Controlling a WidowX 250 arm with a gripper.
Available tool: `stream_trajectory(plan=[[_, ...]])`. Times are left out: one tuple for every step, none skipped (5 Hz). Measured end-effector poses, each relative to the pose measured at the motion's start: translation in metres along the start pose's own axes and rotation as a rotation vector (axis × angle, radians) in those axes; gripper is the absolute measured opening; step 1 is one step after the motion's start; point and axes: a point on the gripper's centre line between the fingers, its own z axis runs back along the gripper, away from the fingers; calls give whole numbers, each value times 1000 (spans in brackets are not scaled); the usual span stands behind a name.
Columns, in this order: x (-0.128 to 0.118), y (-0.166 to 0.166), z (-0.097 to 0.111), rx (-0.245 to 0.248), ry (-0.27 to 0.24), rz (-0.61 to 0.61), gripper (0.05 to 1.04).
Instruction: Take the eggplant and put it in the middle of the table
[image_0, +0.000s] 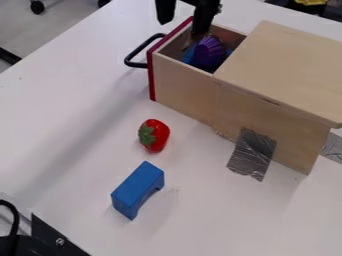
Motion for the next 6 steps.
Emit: stream_trajectory(plan=[[7,-1,-6,-10,5,63,999],[18,-5,-12,-27,20,115,999],[25,-5,-17,-35,38,139,999],[33,-5,-18,-34,34,149,999],[36,-12,-18,-35,24,145,999],[39,-17,-18,-38,10,134,999]])
